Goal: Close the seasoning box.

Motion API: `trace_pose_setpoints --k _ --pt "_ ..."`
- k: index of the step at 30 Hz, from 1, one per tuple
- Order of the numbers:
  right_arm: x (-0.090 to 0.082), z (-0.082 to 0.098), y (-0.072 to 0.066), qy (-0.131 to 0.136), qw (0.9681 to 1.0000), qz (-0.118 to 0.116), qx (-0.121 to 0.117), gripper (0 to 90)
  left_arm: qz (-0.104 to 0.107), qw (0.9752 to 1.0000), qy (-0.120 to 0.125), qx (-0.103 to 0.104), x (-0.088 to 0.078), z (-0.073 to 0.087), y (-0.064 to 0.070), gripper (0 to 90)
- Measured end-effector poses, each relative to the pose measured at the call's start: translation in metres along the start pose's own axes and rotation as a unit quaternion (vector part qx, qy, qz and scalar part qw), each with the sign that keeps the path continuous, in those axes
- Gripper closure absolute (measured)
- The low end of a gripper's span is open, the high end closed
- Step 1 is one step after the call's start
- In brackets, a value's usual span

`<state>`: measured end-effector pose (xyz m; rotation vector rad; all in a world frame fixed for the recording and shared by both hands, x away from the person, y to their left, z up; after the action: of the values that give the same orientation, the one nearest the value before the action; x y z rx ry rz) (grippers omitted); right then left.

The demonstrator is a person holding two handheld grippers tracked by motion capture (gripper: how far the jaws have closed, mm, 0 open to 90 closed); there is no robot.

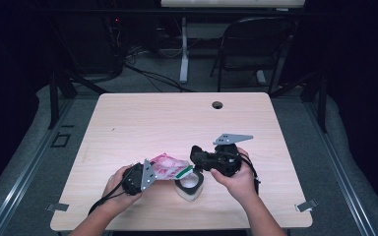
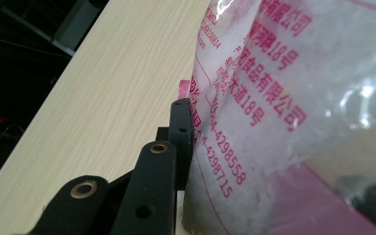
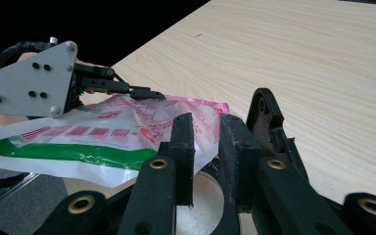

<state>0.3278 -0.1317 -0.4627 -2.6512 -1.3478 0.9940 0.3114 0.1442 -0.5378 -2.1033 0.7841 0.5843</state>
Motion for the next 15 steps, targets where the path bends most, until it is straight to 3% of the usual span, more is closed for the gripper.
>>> trace_pose_setpoints --k 15 --pt "0.0010 0.0004 -0.0004 -0.002 1.0000 -0.003 -0.001 76.1 0.036 0.9986 0.005 -0.039 0.0066 0.0080 -0.0006 79.9"
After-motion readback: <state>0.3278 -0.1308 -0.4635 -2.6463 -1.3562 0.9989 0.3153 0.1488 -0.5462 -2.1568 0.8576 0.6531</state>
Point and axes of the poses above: each handheld gripper's, and its own axes: x roughly forward along the jaws, z roughly out of its underside, y roughly to its right, the point moved 1 cm from there along x, roughly forward along the jaws, and after that the axes turned 2 degrees about -y, right-handed, at the moved point
